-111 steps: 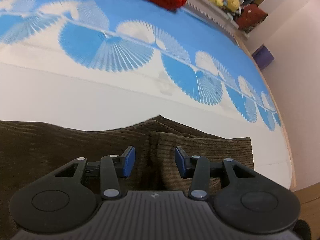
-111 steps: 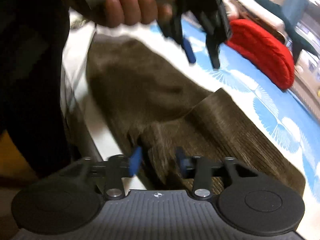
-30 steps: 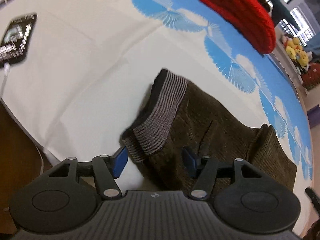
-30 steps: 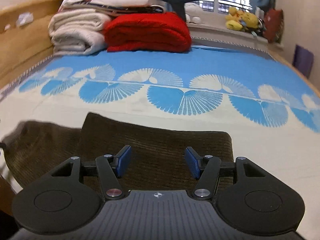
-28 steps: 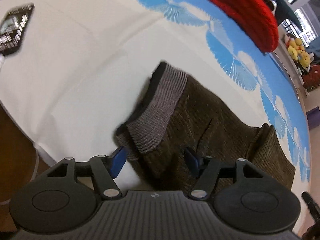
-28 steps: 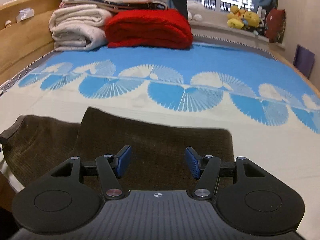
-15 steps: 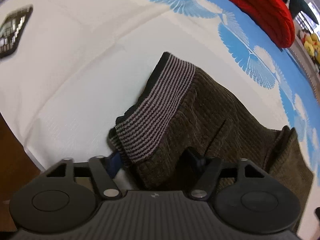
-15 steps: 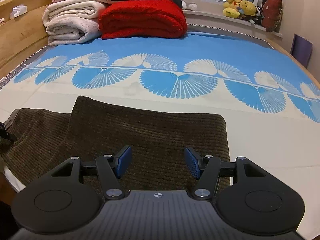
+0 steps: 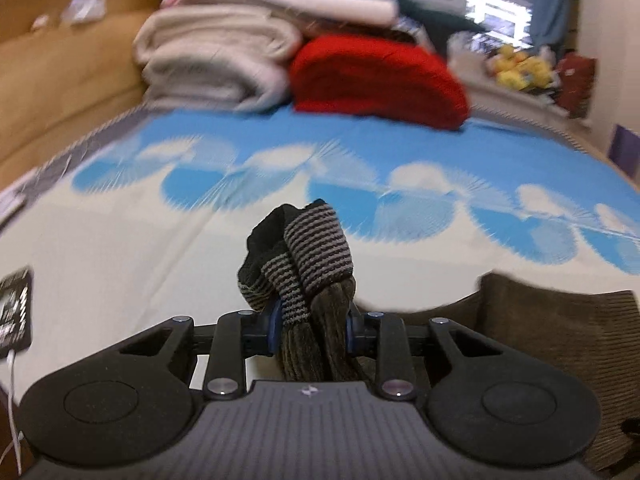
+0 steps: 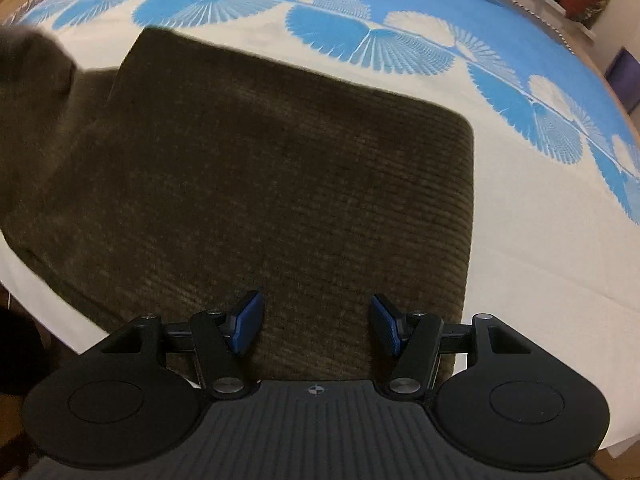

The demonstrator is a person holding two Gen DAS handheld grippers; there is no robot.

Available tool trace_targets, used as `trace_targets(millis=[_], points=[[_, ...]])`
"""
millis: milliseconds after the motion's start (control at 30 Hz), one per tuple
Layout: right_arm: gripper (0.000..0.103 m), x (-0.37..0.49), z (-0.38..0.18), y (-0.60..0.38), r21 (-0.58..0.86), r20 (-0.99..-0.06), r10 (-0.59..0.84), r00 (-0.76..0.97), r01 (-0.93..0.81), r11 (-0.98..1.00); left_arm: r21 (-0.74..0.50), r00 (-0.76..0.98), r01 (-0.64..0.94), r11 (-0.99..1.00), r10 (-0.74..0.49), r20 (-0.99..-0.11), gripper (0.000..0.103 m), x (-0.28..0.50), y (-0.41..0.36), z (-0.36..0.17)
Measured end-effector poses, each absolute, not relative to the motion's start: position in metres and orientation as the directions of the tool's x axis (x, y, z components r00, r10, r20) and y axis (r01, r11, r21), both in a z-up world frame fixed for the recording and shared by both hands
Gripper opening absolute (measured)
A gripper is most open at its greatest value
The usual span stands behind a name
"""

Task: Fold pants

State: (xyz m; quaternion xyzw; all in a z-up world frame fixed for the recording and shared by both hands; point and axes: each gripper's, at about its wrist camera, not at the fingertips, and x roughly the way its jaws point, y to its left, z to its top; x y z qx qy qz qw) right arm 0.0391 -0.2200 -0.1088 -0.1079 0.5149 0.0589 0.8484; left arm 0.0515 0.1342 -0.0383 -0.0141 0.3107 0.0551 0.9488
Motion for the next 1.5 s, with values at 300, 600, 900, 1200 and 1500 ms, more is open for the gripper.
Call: trace_targets(millis=[300,600,900,1200,1500], points=[[0.062,0.021,-0.071,-0.274,0.013,-0.769,0.005,0.64,0.007,1.0,0.029,0.896,0.082,0.996,-0.061,-0.44,0.028,0.055,0.023,-0.007],[0.064,-0.009,-0.058,-0.355,0.395,-0.666,0.086,0.741,0.252,0.883,0.201,0.804,0.562,0.802,-0.474,-0.358,0.029,-0.01,-0.142,-0.015],[0.075,0.014,-0.094,-0.381,0.691,-0.645,0.347,0.681,0.326,0.645,0.325,0.66,0.733,0.597,-0.512,-0.55,0.029,-0.016,-0.197,-0.088],[0.09,0.047,-0.109,-0.351,0.758,-0.629,0.495,0.6,0.331,0.562,0.214,0.53,0.829,0.516,-0.605,-0.594,0.06,-0.016,-0.159,-0.079],[0.09,0.05,-0.104,-0.311,0.6,-0.743,0.441,0.502,0.209,0.772,-0.049,0.585,0.592,0.805,-0.471,-0.66,0.034,0.058,-0.043,-0.055]])
